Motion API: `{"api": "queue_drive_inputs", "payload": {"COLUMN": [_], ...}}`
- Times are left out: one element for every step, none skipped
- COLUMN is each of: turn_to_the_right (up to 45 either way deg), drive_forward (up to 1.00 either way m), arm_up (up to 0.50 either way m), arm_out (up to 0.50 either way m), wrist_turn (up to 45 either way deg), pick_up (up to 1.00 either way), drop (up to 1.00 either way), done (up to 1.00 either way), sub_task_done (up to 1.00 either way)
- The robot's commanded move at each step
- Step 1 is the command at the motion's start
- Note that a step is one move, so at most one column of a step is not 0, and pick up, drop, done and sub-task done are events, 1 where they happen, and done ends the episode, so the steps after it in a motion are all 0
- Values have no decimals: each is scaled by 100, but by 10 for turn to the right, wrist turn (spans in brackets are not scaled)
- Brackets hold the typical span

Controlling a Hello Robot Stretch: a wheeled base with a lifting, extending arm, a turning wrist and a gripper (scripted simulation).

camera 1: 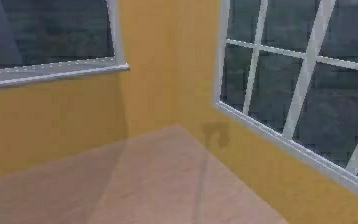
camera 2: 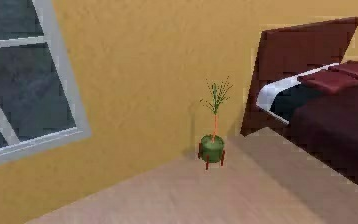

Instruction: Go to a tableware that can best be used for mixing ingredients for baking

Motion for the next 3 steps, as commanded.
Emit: {"api": "queue_drive_inputs", "payload": {"turn_to_the_right": [-450,-450,-450], "drive_forward": [0,0,0], "arm_up": [0,0,0], "arm_out": [0,0,0], "wrist_turn": [0,0,0], "pick_up": [0,0,0], "drop": [0,0,0], "done": [0,0,0], "sub_task_done": [0,0,0]}}
